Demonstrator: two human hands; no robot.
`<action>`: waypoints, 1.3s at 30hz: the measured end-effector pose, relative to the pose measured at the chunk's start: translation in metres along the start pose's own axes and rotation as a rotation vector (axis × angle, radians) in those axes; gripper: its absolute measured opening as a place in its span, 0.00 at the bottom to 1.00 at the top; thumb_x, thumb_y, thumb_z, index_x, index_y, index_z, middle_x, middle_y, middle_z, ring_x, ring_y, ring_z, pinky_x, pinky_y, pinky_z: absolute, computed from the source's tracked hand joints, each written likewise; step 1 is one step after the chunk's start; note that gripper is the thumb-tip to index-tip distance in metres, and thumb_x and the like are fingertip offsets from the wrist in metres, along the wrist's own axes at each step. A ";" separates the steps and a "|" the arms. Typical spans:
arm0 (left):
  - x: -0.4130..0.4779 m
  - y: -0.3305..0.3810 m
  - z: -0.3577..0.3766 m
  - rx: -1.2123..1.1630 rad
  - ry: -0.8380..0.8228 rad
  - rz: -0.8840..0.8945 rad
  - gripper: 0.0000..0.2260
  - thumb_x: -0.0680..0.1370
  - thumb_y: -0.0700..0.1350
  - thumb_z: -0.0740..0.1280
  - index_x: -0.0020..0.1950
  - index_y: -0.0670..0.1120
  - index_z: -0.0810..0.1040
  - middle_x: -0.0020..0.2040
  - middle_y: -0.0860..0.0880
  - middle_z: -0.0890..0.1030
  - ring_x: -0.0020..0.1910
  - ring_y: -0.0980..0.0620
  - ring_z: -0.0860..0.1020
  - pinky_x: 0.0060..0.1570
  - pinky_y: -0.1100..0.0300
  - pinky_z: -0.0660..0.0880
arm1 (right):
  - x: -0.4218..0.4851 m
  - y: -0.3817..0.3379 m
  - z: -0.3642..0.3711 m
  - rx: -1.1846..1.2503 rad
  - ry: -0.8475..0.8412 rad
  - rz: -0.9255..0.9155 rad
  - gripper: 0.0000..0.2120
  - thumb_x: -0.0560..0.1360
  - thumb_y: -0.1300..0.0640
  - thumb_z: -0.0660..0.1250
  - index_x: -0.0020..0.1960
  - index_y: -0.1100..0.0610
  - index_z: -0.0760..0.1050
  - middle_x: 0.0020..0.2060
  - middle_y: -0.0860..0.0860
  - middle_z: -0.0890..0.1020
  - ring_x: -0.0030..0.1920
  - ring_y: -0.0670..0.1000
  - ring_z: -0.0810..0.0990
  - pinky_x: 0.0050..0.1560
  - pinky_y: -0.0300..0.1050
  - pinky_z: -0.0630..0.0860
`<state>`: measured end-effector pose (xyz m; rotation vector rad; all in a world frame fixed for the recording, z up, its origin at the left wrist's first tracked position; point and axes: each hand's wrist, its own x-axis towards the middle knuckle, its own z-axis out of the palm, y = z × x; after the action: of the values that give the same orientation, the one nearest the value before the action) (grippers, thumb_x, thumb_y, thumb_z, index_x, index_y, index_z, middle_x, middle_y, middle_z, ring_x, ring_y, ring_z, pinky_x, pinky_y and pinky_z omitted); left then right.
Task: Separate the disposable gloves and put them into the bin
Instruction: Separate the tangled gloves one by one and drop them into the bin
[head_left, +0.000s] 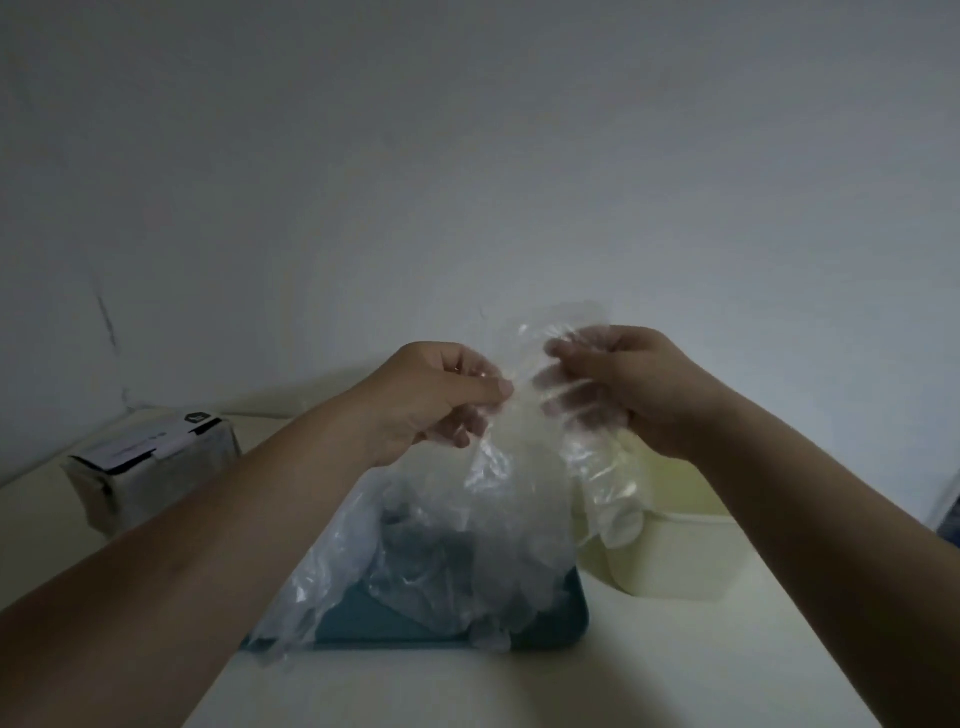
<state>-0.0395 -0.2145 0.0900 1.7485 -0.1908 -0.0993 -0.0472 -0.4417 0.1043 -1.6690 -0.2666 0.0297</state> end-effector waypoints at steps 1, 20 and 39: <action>0.003 0.000 0.004 0.027 -0.018 -0.005 0.09 0.75 0.44 0.79 0.50 0.43 0.82 0.39 0.45 0.86 0.31 0.51 0.80 0.30 0.60 0.76 | 0.003 -0.001 -0.012 -0.013 0.035 0.021 0.11 0.82 0.57 0.69 0.58 0.64 0.79 0.48 0.61 0.87 0.39 0.57 0.86 0.31 0.45 0.80; 0.038 -0.010 0.082 0.505 -0.211 0.011 0.07 0.81 0.52 0.73 0.54 0.50 0.83 0.41 0.48 0.88 0.33 0.53 0.84 0.30 0.61 0.76 | 0.067 0.070 -0.113 -0.953 0.270 0.314 0.18 0.75 0.61 0.74 0.63 0.65 0.80 0.51 0.59 0.84 0.46 0.58 0.84 0.43 0.47 0.81; 0.016 -0.077 0.045 1.370 -0.248 0.123 0.25 0.77 0.53 0.74 0.73 0.55 0.74 0.67 0.52 0.75 0.58 0.50 0.79 0.56 0.54 0.78 | 0.028 0.063 -0.054 -1.308 -0.076 0.296 0.13 0.78 0.63 0.60 0.55 0.61 0.82 0.49 0.56 0.84 0.45 0.57 0.82 0.41 0.44 0.81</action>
<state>-0.0262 -0.2475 0.0071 3.0770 -0.6528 -0.1012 -0.0005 -0.4947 0.0528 -3.0038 -0.0676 0.1680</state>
